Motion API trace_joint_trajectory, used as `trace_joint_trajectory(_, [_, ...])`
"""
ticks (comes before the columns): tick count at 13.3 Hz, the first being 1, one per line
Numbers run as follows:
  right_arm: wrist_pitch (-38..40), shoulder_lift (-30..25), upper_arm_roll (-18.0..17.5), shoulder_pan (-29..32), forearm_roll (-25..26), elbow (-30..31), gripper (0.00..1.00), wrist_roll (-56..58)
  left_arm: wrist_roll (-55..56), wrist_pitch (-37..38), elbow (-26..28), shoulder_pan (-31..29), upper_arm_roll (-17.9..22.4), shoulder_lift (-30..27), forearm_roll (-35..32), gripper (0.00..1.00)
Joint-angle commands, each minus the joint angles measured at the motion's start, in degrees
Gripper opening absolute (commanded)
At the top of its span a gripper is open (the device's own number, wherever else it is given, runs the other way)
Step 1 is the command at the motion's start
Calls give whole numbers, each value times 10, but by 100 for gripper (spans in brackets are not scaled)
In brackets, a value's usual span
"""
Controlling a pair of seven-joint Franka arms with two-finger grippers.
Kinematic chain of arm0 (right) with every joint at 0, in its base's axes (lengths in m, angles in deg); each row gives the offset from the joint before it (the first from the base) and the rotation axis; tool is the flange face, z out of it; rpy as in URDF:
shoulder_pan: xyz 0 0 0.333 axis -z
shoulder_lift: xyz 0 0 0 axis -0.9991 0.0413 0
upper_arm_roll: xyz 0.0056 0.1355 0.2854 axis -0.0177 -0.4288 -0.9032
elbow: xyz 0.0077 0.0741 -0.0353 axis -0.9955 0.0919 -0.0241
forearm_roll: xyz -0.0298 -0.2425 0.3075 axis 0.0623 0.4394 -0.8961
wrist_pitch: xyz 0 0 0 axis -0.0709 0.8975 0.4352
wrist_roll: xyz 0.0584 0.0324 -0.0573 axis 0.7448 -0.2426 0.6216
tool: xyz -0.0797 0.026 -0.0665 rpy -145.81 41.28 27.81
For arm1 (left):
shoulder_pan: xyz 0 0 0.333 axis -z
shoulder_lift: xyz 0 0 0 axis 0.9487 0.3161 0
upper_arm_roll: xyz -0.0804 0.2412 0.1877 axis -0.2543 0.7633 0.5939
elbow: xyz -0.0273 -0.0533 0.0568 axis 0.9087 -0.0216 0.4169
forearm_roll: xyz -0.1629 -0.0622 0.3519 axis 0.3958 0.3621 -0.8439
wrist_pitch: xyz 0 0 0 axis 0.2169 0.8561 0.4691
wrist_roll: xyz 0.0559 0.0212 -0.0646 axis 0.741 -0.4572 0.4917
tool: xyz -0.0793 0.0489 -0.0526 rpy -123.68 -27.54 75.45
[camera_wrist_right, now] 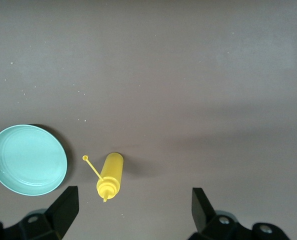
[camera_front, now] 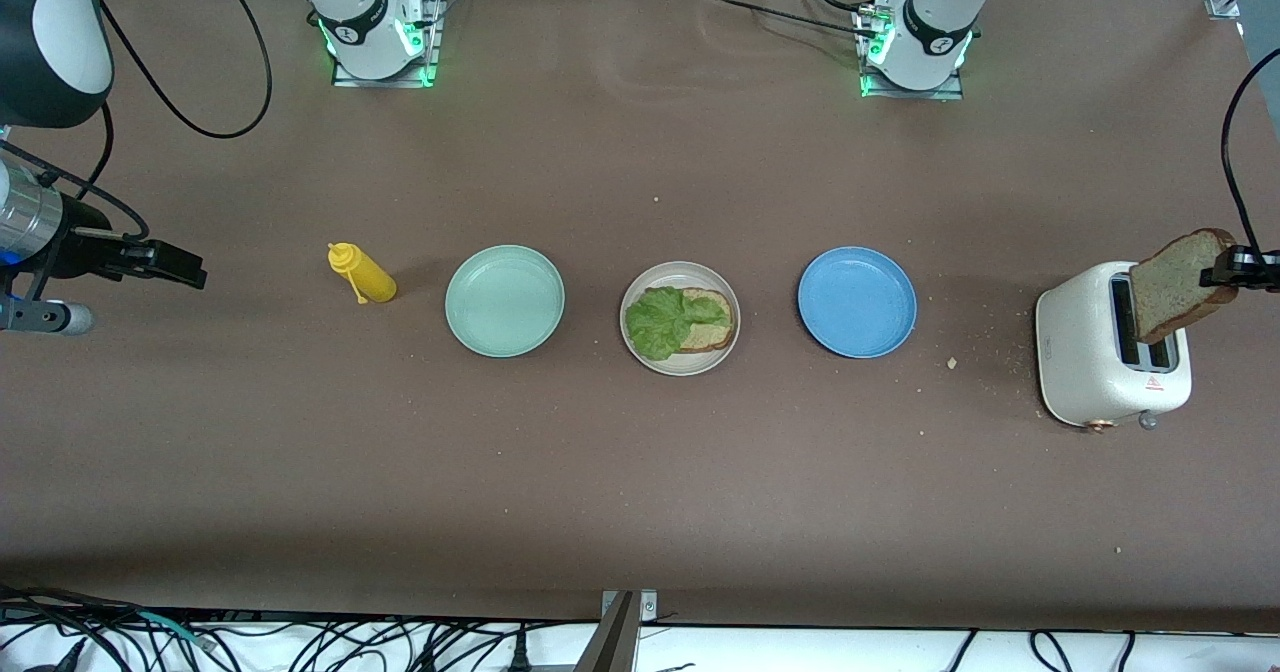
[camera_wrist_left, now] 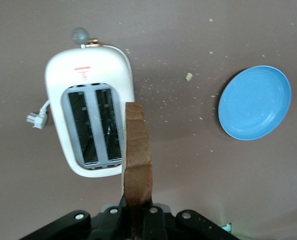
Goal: Make sandwich in beige plate with both arms
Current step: 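Lift the second toast slice out of the toaster with the left gripper, then carry the toast slice over the lettuce on the beige plate, left gripper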
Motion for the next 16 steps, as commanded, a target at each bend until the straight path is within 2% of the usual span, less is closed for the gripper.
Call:
trace_joint_trajectory(1, [-2, -9, -6, 6, 8, 4, 100, -3, 9, 36, -15, 17, 3, 5, 46, 0])
trace_joint_trajectory(3, [-2, -10, -5, 6, 8, 4, 100, -3, 12, 70, -15, 22, 6, 6, 110, 0])
trace_joint_trajectory(6, [-1, -10, -5, 7, 8, 5, 100, -3, 27, 82, -2, 44, 7, 22, 252, 0])
trace_joint_trajectory(10, [0, -11, -5, 7, 8, 5, 100, -3, 31, 116, 11, 102, 7, 60, 318, 0])
trace_joint_trajectory(16, [0, -11, -5, 8, 8, 5, 100, -3, 133, 109, 15, 169, 7, 161, 533, 0])
